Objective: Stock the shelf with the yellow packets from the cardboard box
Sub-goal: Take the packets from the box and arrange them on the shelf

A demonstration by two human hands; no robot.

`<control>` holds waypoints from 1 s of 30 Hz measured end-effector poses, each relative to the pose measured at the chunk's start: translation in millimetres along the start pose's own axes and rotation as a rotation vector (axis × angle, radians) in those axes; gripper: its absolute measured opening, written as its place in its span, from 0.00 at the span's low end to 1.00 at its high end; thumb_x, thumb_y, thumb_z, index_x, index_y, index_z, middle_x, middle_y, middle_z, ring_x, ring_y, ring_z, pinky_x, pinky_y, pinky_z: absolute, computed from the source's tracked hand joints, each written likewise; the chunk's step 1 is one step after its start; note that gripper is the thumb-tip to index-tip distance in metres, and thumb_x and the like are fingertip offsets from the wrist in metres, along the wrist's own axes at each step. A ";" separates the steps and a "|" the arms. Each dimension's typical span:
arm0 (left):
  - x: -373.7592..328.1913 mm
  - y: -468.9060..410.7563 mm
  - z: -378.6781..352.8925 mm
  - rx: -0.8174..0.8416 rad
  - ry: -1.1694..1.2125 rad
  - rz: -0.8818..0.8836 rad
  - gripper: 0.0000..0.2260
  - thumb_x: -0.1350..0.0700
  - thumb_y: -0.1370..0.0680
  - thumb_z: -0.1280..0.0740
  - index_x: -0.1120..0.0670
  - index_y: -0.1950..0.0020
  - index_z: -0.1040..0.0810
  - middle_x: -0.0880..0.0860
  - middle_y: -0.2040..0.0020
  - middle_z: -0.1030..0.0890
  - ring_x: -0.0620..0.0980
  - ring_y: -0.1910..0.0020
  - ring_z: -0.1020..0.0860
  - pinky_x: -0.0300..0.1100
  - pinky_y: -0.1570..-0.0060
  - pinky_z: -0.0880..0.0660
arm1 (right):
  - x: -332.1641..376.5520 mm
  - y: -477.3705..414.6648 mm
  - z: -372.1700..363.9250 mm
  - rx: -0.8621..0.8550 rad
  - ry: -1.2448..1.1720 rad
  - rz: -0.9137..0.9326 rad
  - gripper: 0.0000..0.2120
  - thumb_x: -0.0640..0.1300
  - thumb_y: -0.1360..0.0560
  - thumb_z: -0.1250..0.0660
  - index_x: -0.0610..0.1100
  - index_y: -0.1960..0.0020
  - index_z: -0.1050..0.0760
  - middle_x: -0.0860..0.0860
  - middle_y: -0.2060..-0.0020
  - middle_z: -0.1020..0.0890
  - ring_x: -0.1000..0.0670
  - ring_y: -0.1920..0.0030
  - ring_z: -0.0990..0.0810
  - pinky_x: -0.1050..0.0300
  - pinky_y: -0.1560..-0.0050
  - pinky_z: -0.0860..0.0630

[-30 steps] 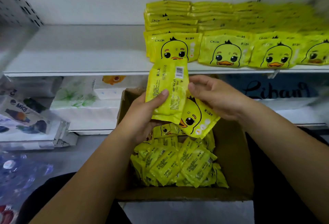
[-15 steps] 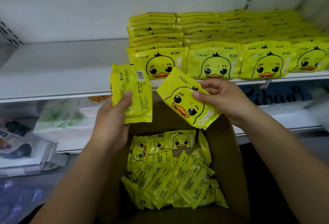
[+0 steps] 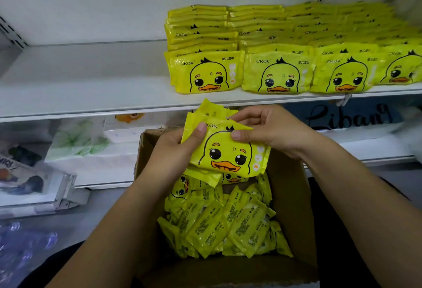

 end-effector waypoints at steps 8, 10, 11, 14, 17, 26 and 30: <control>9.7 -11.4 15.4 -0.147 0.332 0.123 0.31 0.26 0.35 0.28 0.42 0.39 0.17 0.48 0.41 0.14 0.59 0.36 0.19 0.65 0.32 0.29 | -4.5 -6.6 6.0 -0.181 -0.253 -0.116 0.18 0.51 0.31 0.28 0.43 0.45 0.18 0.45 0.49 0.14 0.44 0.47 0.15 0.41 0.40 0.21; 8.4 -12.8 17.0 -0.176 0.376 0.172 0.27 0.28 0.33 0.28 0.42 0.41 0.15 0.50 0.43 0.13 0.59 0.40 0.17 0.64 0.34 0.27 | -4.6 -7.7 2.8 -0.234 -0.248 -0.100 0.15 0.52 0.33 0.28 0.46 0.50 0.17 0.45 0.52 0.14 0.45 0.51 0.16 0.38 0.37 0.23; 7.8 -13.3 18.6 -0.199 0.390 0.197 0.25 0.29 0.32 0.29 0.42 0.42 0.15 0.50 0.44 0.13 0.59 0.42 0.16 0.64 0.36 0.26 | -3.7 -8.4 1.3 -0.248 -0.245 -0.095 0.14 0.53 0.34 0.27 0.48 0.52 0.17 0.45 0.53 0.15 0.45 0.52 0.17 0.37 0.37 0.25; 7.5 -15.5 21.4 -0.273 0.458 0.224 0.16 0.37 0.20 0.33 0.47 0.44 0.16 0.52 0.49 0.12 0.58 0.51 0.13 0.60 0.43 0.20 | -0.4 -10.4 3.1 -0.281 -0.222 -0.084 0.11 0.56 0.34 0.25 0.50 0.57 0.15 0.47 0.55 0.14 0.44 0.51 0.17 0.34 0.34 0.27; 7.0 -15.4 15.0 -0.270 0.539 0.203 0.14 0.44 0.16 0.36 0.50 0.38 0.18 0.54 0.48 0.12 0.58 0.50 0.13 0.59 0.43 0.20 | 3.2 -12.2 10.4 -0.371 -0.190 -0.025 0.07 0.53 0.28 0.25 0.50 0.58 0.14 0.47 0.54 0.13 0.40 0.45 0.16 0.35 0.33 0.27; -6.3 -10.7 16.7 -0.257 0.621 0.116 0.15 0.42 0.15 0.42 0.48 0.42 0.19 0.50 0.52 0.12 0.51 0.54 0.13 0.50 0.54 0.16 | -3.8 -4.2 -15.3 0.019 -0.362 -0.125 0.19 0.46 0.29 0.30 0.41 0.39 0.22 0.48 0.48 0.14 0.47 0.46 0.16 0.48 0.50 0.16; -14.7 -2.7 19.5 -0.169 0.491 0.095 0.17 0.40 0.16 0.41 0.49 0.41 0.18 0.49 0.52 0.12 0.49 0.54 0.13 0.48 0.56 0.17 | -2.9 -5.1 -10.7 -0.068 -0.311 0.003 0.18 0.41 0.28 0.30 0.41 0.38 0.23 0.45 0.47 0.14 0.46 0.48 0.14 0.55 0.55 0.16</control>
Point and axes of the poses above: each hand's wrist, its own y-axis away from the middle knuckle, its own z-axis out of the back of the hand, x = y × z, the point moved 6 cm from there along -y, towards the middle knuckle
